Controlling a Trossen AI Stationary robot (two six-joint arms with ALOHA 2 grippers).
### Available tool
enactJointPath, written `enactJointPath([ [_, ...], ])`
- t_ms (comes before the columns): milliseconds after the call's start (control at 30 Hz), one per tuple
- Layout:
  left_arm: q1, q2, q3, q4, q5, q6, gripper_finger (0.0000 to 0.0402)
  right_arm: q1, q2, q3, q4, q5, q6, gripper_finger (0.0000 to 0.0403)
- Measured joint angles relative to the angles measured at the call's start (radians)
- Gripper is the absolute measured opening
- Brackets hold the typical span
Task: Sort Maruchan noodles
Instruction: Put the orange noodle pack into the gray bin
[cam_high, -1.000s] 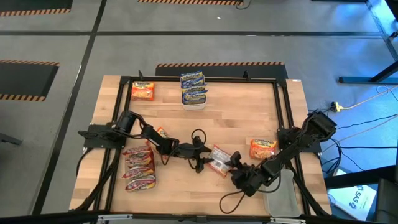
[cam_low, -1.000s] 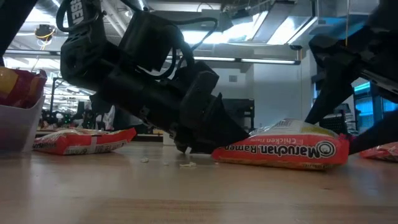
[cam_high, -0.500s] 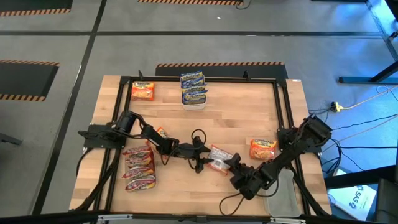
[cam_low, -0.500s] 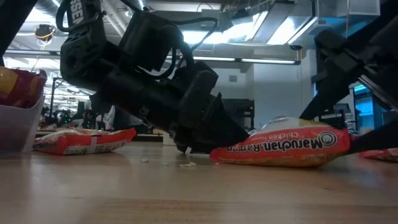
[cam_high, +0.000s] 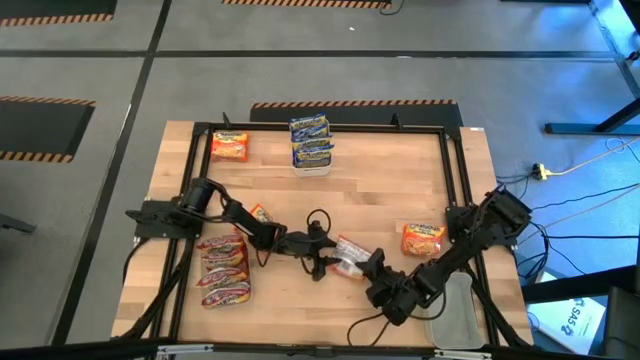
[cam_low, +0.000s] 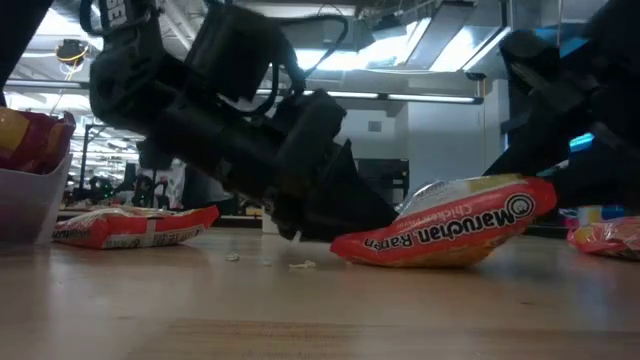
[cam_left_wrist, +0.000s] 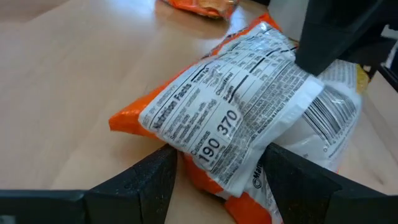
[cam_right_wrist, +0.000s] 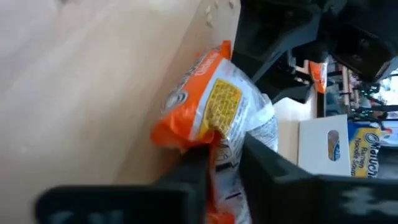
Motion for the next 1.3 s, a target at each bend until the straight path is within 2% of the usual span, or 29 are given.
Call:
enactJointPath([
  [100, -0.006, -0.057, 0.0, -0.083, -0.011, 0.015, 0.0231, 0.012, -0.003, 0.021, -0.039, 0.001, 0.048, 0.0011],
  [267, -0.015, -0.191, 0.001, -0.287, -0.036, 0.046, 0.0231, 0.01, -0.058, 0.034, -0.092, -0.016, 0.25, 0.0014],
  [433, -0.042, -0.33, 0.003, -0.468, -0.049, 0.085, 0.0231, 0.008, -0.165, 0.035, -0.129, -0.109, 0.418, 0.0003],
  [533, -0.064, -0.396, 0.003, -0.521, -0.051, 0.129, 0.0231, 0.005, -0.236, 0.035, -0.147, -0.135, 0.508, 0.0001],
  [833, -0.095, -0.451, 0.003, -0.51, -0.087, 0.186, 0.024, -0.045, -0.369, 0.035, -0.195, -0.224, 0.722, 0.0],
  [933, -0.092, -0.452, 0.003, -0.506, -0.074, 0.183, 0.0257, -0.056, -0.384, 0.035, -0.217, -0.247, 0.754, 0.0],
  [1100, -0.092, -0.446, 0.003, -0.411, 0.008, 0.183, 0.0283, -0.073, -0.388, 0.035, -0.219, -0.273, 0.763, 0.0],
  [1300, -0.096, -0.383, 0.016, -0.373, -0.009, 0.196, 0.029, -0.105, -0.388, 0.035, -0.22, -0.312, 0.782, 0.0],
])
